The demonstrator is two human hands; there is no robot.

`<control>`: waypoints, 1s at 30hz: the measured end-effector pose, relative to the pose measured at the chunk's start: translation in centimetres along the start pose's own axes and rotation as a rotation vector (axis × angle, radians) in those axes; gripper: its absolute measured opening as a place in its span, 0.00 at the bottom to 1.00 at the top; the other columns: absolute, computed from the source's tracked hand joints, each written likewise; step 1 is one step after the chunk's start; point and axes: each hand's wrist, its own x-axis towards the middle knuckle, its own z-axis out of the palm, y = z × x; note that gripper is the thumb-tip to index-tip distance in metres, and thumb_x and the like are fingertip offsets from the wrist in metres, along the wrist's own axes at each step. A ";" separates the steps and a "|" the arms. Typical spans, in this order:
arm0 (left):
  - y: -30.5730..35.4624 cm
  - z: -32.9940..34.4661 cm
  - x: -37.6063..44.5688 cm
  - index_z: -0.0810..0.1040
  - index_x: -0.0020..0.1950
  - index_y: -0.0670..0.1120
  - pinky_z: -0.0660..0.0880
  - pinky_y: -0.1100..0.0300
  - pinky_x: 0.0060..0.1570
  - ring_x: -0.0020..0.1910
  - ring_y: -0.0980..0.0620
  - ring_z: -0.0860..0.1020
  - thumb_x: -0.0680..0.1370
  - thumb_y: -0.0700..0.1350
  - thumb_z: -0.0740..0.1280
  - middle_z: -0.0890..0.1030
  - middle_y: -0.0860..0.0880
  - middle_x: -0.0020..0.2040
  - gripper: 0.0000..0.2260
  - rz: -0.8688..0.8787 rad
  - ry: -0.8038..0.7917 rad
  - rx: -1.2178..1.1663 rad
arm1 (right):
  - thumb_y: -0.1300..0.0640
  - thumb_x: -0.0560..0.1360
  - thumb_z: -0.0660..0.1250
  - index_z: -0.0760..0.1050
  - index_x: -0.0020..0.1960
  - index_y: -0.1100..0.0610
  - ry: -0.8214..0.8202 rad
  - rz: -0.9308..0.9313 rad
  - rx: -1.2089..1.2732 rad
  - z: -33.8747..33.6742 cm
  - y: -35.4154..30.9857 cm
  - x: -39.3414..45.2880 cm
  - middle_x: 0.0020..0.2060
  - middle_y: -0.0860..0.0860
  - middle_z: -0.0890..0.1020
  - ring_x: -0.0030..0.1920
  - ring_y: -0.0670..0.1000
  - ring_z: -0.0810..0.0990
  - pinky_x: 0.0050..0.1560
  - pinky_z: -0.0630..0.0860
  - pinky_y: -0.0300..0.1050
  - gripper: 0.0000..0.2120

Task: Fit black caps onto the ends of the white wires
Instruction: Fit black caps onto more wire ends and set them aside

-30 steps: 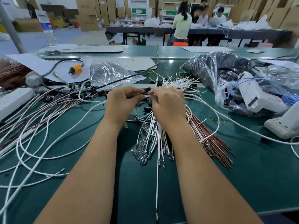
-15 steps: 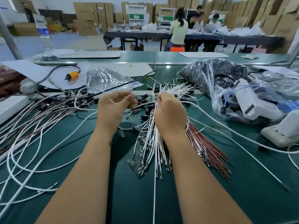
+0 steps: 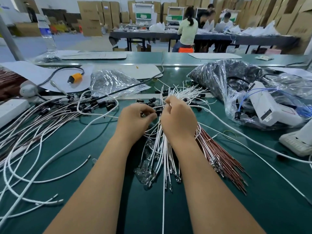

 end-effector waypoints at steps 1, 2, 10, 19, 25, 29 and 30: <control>0.1 -0.3 0.0 0.83 0.42 0.53 0.71 0.69 0.36 0.34 0.63 0.77 0.73 0.45 0.73 0.80 0.59 0.34 0.03 -0.043 0.056 -0.094 | 0.60 0.79 0.59 0.78 0.56 0.53 0.009 0.019 0.029 -0.1 0.0 0.1 0.47 0.51 0.81 0.42 0.49 0.72 0.39 0.64 0.41 0.11; 0.2 -0.5 0.1 0.82 0.40 0.54 0.72 0.71 0.35 0.33 0.64 0.77 0.73 0.45 0.73 0.81 0.59 0.33 0.04 -0.086 0.102 -0.193 | 0.59 0.79 0.58 0.78 0.57 0.52 0.010 0.033 0.058 -0.1 0.0 0.1 0.47 0.50 0.81 0.42 0.49 0.73 0.37 0.65 0.41 0.12; 0.5 -1.1 0.8 0.80 0.48 0.48 0.75 0.68 0.34 0.34 0.57 0.79 0.79 0.40 0.66 0.82 0.49 0.40 0.05 -0.420 0.161 -0.943 | 0.59 0.79 0.61 0.80 0.56 0.51 -0.078 -0.015 0.142 -0.1 -0.1 -0.1 0.47 0.48 0.83 0.45 0.49 0.78 0.38 0.69 0.40 0.11; 0.3 -0.9 1.1 0.79 0.46 0.45 0.79 0.65 0.42 0.39 0.54 0.82 0.80 0.35 0.62 0.83 0.49 0.39 0.08 -0.456 0.175 -1.019 | 0.60 0.75 0.62 0.79 0.47 0.52 -0.029 -0.030 0.164 -0.1 -0.3 -0.3 0.36 0.46 0.79 0.39 0.50 0.77 0.32 0.63 0.39 0.08; 0.2 -0.7 1.2 0.79 0.47 0.44 0.78 0.65 0.43 0.44 0.52 0.83 0.80 0.34 0.62 0.84 0.47 0.42 0.08 -0.413 0.081 -1.013 | 0.59 0.76 0.62 0.79 0.48 0.51 -0.030 -0.048 0.162 -0.1 -0.5 -0.4 0.38 0.47 0.80 0.40 0.50 0.77 0.34 0.65 0.40 0.08; 0.0 -1.1 1.3 0.77 0.48 0.42 0.79 0.64 0.41 0.40 0.52 0.84 0.79 0.33 0.62 0.83 0.45 0.42 0.07 -0.450 0.150 -1.115 | 0.59 0.76 0.61 0.78 0.48 0.52 -0.002 0.006 0.187 -0.1 -0.3 -0.3 0.38 0.48 0.81 0.38 0.51 0.77 0.34 0.65 0.41 0.08; 0.0 -1.2 1.3 0.77 0.48 0.42 0.79 0.64 0.41 0.40 0.52 0.84 0.80 0.33 0.62 0.83 0.44 0.42 0.07 -0.458 0.158 -1.133 | 0.59 0.76 0.61 0.78 0.48 0.52 0.002 0.009 0.189 -0.1 -0.3 -0.2 0.37 0.48 0.81 0.38 0.51 0.77 0.34 0.66 0.41 0.08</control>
